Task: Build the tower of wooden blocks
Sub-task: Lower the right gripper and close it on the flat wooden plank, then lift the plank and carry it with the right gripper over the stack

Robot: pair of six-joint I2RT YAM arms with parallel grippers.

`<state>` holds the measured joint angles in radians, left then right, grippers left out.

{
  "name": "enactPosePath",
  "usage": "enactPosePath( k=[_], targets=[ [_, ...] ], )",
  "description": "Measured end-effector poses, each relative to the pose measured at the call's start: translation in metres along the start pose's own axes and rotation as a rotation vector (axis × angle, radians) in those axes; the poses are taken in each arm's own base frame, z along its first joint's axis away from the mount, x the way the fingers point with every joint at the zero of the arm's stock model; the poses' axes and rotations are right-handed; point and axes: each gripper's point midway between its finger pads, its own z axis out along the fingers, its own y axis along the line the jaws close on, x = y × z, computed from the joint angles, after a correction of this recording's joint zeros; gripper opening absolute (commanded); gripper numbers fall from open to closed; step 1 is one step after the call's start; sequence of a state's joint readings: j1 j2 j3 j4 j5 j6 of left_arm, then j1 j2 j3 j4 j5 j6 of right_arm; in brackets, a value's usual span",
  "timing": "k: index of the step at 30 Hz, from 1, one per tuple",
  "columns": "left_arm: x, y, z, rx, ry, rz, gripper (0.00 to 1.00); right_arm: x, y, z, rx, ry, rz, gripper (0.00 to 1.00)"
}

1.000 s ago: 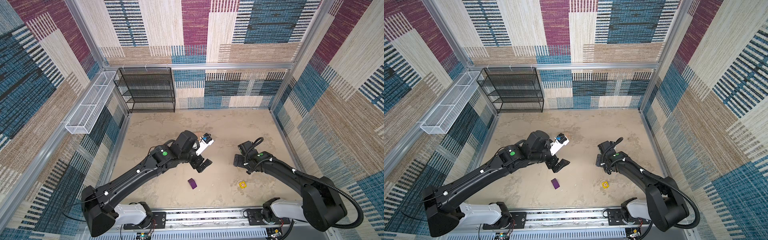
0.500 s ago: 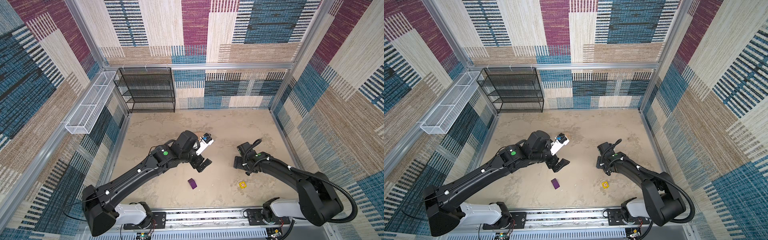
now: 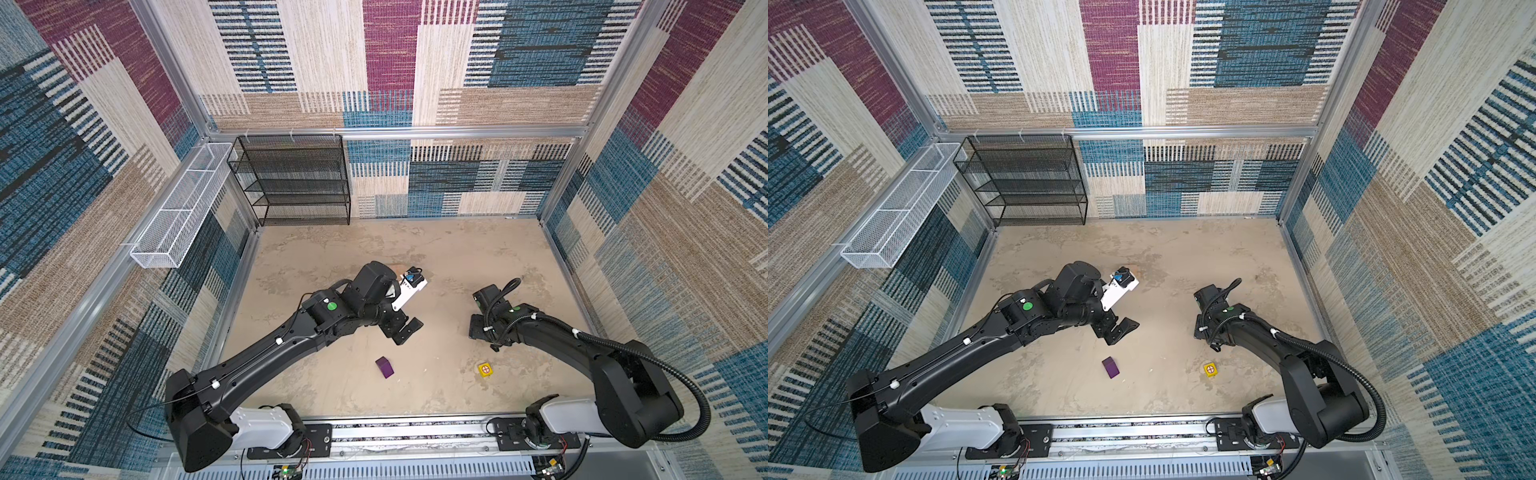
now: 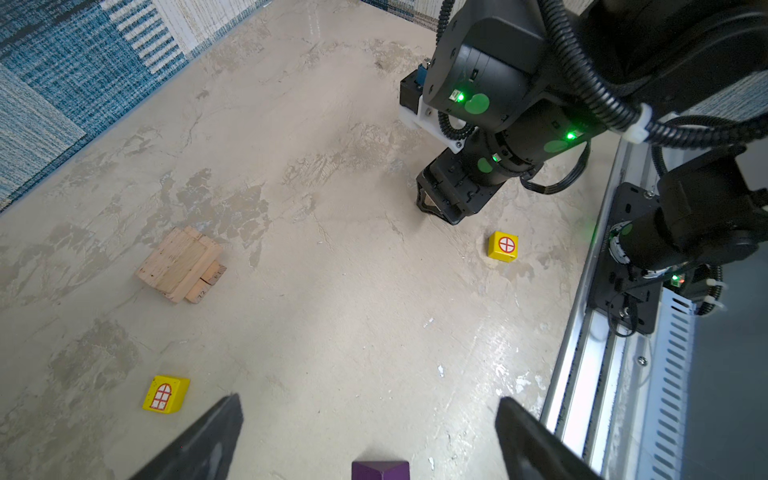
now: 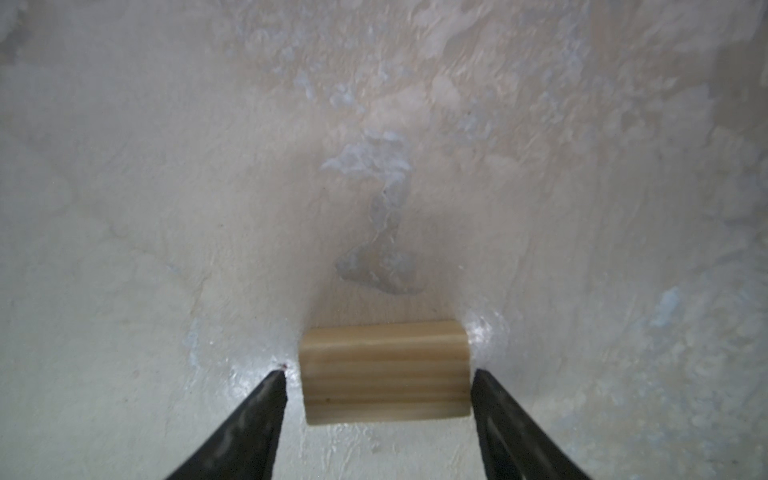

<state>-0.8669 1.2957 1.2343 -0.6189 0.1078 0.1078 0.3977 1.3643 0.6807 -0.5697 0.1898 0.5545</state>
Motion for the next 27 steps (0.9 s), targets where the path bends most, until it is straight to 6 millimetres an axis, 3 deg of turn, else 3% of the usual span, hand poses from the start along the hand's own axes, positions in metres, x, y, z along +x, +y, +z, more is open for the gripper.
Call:
enactPosePath(
  k=[17, 23, 27],
  targets=[
    [0.0005, 0.0008, 0.0002, -0.004, 0.002, 0.0, 1.0, 0.0031, -0.0001, 0.0039, 0.005, 0.018, -0.013, 0.62],
    [0.0005, 0.0008, 0.0002, -0.004, 0.002, 0.0, 1.0, 0.0029, -0.0001, 0.0039, 0.005, 0.018, -0.013, 0.51],
    [0.0006, 0.0021, 0.0, -0.012, 0.002, 0.0, 1.0, 0.0029, 0.0, 0.0039, 0.005, 0.018, -0.013, 0.36]
  ],
)
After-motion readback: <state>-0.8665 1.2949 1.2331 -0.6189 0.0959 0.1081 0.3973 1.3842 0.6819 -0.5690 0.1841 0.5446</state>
